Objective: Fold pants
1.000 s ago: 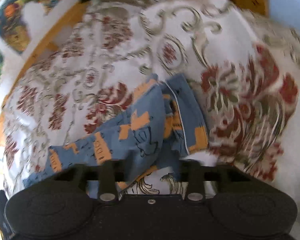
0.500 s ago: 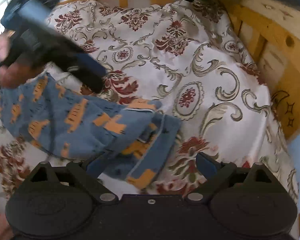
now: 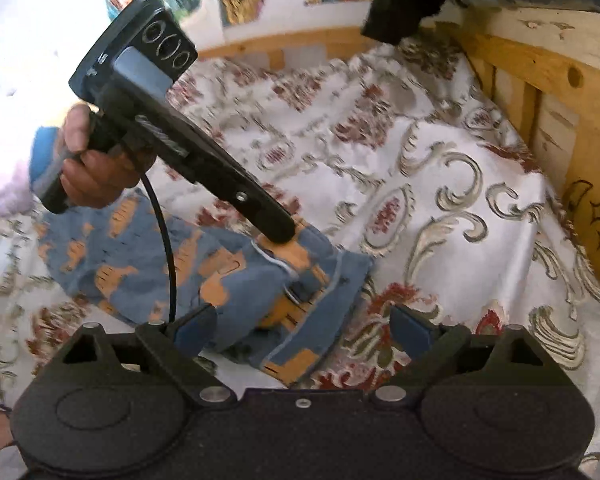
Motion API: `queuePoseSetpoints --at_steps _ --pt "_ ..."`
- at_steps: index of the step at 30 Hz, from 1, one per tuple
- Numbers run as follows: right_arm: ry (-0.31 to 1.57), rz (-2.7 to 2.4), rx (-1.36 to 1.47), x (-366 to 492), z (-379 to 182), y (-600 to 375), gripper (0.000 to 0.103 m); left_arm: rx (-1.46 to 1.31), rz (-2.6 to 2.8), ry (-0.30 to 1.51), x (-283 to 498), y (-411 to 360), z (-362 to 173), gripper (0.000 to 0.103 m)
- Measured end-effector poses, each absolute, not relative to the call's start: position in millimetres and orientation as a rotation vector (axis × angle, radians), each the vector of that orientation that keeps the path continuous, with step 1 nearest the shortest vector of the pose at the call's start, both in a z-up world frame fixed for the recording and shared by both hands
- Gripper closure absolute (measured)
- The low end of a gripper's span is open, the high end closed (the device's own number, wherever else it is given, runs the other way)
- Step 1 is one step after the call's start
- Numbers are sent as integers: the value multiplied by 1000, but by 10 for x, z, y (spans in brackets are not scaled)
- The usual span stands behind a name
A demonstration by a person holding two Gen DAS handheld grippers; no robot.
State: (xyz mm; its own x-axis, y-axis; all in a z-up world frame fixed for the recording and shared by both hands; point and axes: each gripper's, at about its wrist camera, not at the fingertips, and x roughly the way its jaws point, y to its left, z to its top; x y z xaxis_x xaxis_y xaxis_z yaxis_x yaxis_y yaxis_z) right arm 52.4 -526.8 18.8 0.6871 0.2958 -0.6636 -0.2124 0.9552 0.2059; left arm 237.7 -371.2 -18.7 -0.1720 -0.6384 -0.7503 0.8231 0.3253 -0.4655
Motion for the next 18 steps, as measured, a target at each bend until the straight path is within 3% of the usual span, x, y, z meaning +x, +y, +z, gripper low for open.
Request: queuePoseSetpoints --at_steps 8,13,18 --pt "764 345 125 504 244 -5336 29 188 -1464 1038 2218 -3412 175 94" --pt "768 393 103 523 228 -5317 34 206 -1505 979 2124 -3323 338 94" --pt "676 533 253 529 325 -5428 35 192 -1502 956 2075 -3218 367 94"
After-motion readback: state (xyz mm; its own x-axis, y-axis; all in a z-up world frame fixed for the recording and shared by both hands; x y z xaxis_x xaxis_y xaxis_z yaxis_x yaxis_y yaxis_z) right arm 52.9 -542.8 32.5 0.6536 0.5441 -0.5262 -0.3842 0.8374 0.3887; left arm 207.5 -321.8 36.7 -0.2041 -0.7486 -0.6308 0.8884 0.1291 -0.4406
